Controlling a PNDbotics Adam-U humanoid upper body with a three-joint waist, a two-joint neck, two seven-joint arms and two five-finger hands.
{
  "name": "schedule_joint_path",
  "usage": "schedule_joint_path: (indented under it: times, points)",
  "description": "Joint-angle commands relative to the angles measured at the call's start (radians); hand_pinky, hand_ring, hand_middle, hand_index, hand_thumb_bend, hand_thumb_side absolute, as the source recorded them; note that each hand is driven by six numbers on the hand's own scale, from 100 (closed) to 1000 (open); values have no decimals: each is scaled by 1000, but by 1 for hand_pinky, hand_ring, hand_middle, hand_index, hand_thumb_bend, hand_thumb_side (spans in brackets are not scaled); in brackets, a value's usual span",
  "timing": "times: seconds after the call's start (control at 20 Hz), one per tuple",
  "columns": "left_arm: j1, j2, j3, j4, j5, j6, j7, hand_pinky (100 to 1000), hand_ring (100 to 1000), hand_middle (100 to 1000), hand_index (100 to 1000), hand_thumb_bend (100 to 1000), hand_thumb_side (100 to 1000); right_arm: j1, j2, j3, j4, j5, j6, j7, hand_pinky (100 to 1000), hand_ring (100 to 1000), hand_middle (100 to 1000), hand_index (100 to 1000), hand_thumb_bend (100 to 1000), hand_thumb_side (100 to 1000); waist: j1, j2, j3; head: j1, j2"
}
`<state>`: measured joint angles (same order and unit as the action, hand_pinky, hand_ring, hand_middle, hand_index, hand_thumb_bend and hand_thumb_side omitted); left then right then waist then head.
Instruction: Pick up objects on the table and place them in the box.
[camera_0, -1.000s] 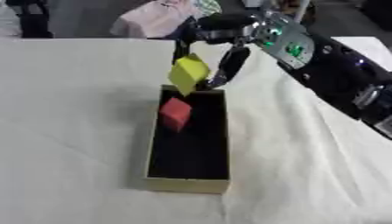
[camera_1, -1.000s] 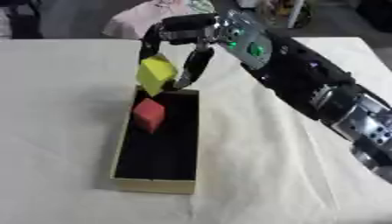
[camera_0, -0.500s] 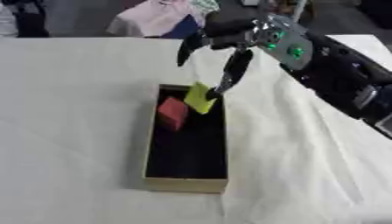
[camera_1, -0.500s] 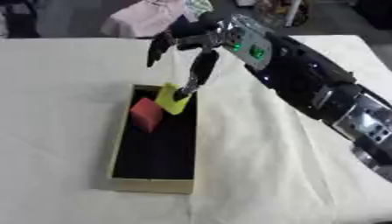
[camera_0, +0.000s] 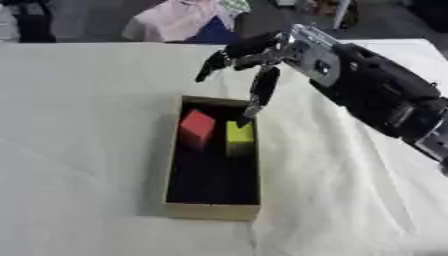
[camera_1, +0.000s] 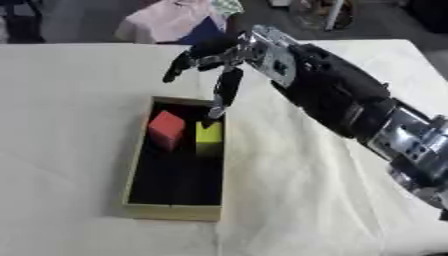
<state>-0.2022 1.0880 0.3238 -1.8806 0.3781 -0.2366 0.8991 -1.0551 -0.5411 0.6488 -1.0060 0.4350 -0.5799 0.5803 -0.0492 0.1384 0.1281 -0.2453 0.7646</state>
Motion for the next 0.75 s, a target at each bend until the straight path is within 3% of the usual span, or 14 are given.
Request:
schedule_joint_path:
  times: [0.05,0.45,0.75]
  points:
    - [-11,38,11,-3,2,-6,8,833,906,914,875,360,896,-30,-4,-54,-3,25,-327,327,932,887,845,929,623,437,10,-11,-1,-3,5]
    - [-2,32,16,-3,-3,-7,8,833,906,914,875,360,895,-38,-6,-233,-71,-44,-327,242,909,852,815,890,568,415,18,-8,-7,-8,5]
    - [5,25,22,-1,-5,-8,8,833,906,915,876,360,895,-43,1,-383,-65,-117,-310,150,893,821,789,877,315,480,23,-6,-7,-22,5]
